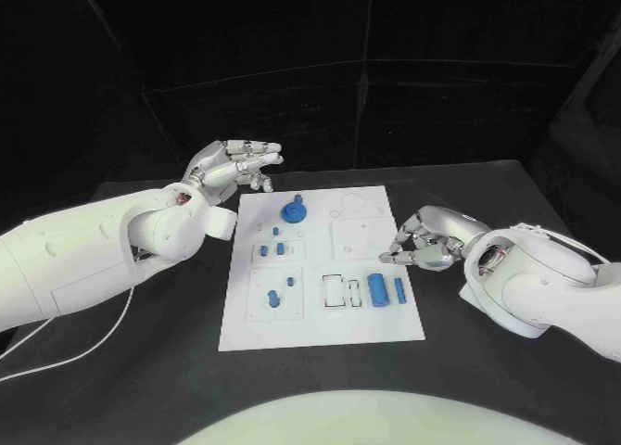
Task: Assemble the parts on the task board
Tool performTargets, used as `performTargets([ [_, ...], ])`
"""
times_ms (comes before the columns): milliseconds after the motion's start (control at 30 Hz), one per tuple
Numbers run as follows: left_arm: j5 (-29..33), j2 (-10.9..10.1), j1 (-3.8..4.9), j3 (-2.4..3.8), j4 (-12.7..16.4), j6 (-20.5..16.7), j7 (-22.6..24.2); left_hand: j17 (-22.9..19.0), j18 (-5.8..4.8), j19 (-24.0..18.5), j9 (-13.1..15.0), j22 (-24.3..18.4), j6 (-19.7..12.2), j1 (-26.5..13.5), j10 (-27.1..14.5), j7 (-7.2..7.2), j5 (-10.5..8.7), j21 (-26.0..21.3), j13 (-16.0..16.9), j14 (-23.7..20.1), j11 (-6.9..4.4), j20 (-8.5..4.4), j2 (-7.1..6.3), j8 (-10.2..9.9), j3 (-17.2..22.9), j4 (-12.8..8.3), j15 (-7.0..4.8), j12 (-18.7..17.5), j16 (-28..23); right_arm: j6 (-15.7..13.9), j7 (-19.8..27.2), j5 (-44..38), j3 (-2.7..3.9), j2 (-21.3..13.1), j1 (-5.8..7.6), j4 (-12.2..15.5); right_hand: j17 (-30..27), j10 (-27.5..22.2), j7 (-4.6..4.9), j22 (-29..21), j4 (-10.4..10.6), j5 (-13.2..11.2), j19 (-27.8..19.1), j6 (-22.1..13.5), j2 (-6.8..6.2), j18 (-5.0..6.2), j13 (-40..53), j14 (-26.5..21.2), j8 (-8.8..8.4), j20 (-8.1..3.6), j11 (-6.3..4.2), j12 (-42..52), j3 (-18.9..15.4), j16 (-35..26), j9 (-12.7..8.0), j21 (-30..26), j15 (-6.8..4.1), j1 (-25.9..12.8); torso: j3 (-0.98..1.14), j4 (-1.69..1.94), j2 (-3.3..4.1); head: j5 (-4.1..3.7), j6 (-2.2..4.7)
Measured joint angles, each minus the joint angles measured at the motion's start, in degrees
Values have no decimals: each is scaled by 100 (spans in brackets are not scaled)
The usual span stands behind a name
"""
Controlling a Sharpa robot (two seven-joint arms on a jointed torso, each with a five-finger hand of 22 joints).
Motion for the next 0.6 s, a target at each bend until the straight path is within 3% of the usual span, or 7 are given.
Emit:
performTargets([
  [100,0,-5,0,0,2,0,0,-3,0,0,0,0,0,0,0,0,0,0,0,0,0,0,0,10,0,0,0,0,0,71,-182,-90,-5,2,-109,24,0,0,4,38,5,-35,0,-77,-18,1,147,0,89,0,0,78,-140,0,81,43,0,-59,-1,-2,1,-29,4],
  [267,0,-10,0,-1,4,0,0,-3,0,0,0,0,0,0,0,0,0,0,0,0,0,0,0,10,0,0,0,0,0,170,-355,-273,-14,131,-233,-10,5,1,15,103,15,-57,22,-140,-26,1,321,0,177,23,0,194,-243,0,166,69,0,-67,5,-6,3,-13,1],
  [600,0,-10,0,-2,7,2,0,-3,0,0,0,-4,0,0,0,0,0,0,-1,0,0,0,0,9,0,0,0,0,0,290,-505,-504,-19,425,-371,-204,5,23,18,160,-1,-57,22,-219,-26,2,504,0,265,23,23,322,-289,0,252,95,1,-67,5,-10,7,-7,-14],
])
